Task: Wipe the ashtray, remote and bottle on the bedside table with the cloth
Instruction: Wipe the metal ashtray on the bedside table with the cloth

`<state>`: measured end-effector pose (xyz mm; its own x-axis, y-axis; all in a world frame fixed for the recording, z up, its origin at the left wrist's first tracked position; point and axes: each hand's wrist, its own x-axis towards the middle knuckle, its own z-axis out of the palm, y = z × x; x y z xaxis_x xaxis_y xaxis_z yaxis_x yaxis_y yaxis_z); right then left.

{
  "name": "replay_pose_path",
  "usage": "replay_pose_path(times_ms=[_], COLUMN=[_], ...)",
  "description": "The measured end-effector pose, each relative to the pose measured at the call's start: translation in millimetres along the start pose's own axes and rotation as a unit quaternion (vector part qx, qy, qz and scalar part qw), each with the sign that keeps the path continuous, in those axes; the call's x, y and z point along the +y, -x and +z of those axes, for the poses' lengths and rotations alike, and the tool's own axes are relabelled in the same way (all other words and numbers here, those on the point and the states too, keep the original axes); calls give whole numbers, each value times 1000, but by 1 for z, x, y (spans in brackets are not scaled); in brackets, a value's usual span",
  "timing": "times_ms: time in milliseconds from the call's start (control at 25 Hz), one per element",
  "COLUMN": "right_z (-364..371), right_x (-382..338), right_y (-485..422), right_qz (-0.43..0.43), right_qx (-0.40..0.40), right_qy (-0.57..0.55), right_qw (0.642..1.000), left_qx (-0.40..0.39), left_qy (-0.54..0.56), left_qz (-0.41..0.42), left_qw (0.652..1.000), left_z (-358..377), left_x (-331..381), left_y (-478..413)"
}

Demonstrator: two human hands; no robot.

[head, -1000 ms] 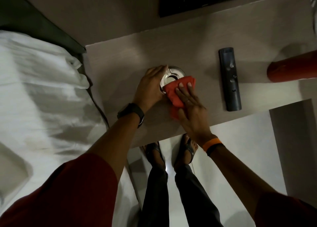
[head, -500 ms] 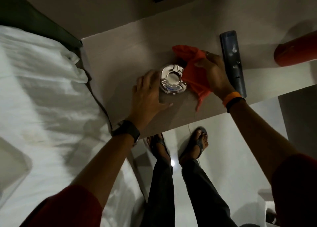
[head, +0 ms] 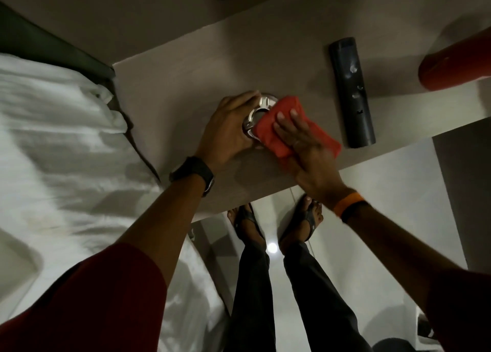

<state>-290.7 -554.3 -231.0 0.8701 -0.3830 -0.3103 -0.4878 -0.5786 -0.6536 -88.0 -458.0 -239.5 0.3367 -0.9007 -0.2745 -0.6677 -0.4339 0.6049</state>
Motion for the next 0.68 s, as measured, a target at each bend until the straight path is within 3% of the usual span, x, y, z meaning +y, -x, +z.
replay_pose_path(times_ms=[120,200,280,360,440,600,680], right_z=[-4,-9,-15,-22,-26,-27,-27], right_x=[-2,-5,-6,-8,-10,-13,-13], right_y=[22,18,5,-10,-24,-54,-65], right_qz=[73,158,210,223,213,171,146], right_qx=[20,86,148,176,171,128,122], right_qy=[-173,-311,-387,-407,-381,-301,-271], right_qw=[982,933,885,868,883,930,944], left_qx=[56,105,86,41,23,-42,-56], left_qy=[-11,-39,-83,-92,-106,-107,-71], left_qz=[-41,-112,-170,-200,-183,-19,-20], left_qw=[998,987,978,975,977,993,996], left_z=[7,20,32,36,29,15,15], left_x=[8,23,35,39,32,24,22], left_y=[8,20,31,42,42,15,4])
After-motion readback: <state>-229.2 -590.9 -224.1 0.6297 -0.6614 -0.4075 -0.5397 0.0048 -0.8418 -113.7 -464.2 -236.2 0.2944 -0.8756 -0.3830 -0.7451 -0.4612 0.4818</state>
